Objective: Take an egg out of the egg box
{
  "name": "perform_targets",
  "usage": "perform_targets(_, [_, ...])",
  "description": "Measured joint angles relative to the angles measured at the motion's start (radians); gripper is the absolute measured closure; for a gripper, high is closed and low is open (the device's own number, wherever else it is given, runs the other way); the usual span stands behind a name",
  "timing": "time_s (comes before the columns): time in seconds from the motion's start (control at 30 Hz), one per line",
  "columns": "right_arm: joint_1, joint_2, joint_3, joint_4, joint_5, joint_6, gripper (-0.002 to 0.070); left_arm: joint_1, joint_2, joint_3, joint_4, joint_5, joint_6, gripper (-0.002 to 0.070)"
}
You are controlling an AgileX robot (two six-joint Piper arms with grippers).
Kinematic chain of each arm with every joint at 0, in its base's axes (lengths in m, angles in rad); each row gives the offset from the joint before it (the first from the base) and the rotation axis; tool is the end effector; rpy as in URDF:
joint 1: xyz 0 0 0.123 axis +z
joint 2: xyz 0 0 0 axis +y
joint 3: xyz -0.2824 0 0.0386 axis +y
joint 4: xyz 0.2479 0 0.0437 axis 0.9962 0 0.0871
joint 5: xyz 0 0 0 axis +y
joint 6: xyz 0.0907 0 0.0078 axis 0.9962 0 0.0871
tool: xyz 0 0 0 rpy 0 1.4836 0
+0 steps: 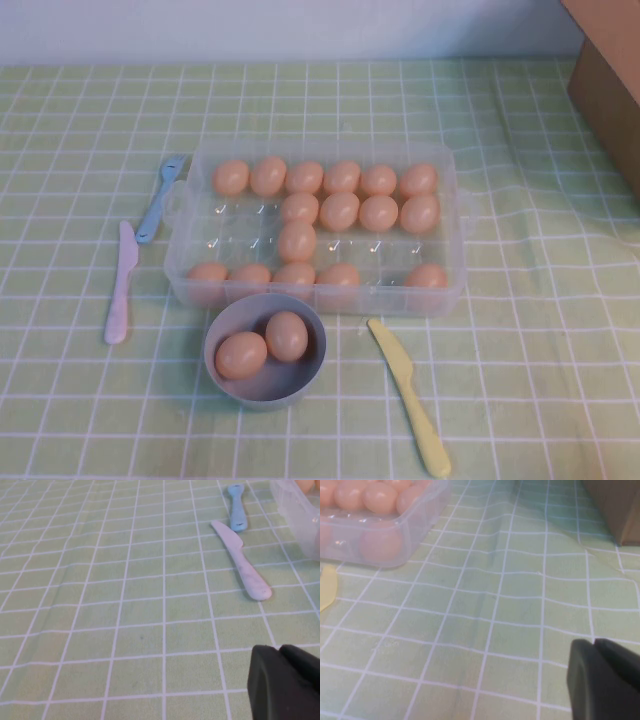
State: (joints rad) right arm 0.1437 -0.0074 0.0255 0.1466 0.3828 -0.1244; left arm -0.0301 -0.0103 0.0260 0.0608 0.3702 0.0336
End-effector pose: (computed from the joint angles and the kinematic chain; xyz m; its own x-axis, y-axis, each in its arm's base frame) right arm 0.0512 0.0125 0.1709 -0.3042 -0.0322 -0.9521 -0.1909 0.9812 0.0278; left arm 0.0528 0.0004 0.1716 -0.2915 0.0990 -0.9514 0.0355 0.9951 0.0926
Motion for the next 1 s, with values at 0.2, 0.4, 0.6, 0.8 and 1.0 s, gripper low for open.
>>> perform_targets(0.2, [0.000, 0.000, 0.000, 0.000, 0.002, 0.000, 0.0694, 0.000, 0.000, 0.000, 0.000, 0.000, 0.000, 0.0680])
perform_targets(0.4, [0.000, 0.000, 0.000, 0.000, 0.002, 0.000, 0.0694, 0.000, 0.000, 0.000, 0.006, -0.011, 0.000, 0.0680])
perform_targets(0.6, [0.000, 0.000, 0.000, 0.000, 0.002, 0.000, 0.0694, 0.000, 0.000, 0.000, 0.006, -0.012, 0.000, 0.0680])
perform_targets(0.8, [0.000, 0.000, 0.000, 0.000, 0.002, 0.000, 0.0694, 0.000, 0.000, 0.000, -0.009, -0.030, 0.000, 0.0680])
perform_targets(1.0, [0.000, 0.000, 0.000, 0.000, 0.002, 0.000, 0.0694, 0.000, 0.000, 0.000, -0.009, -0.030, 0.000, 0.0680])
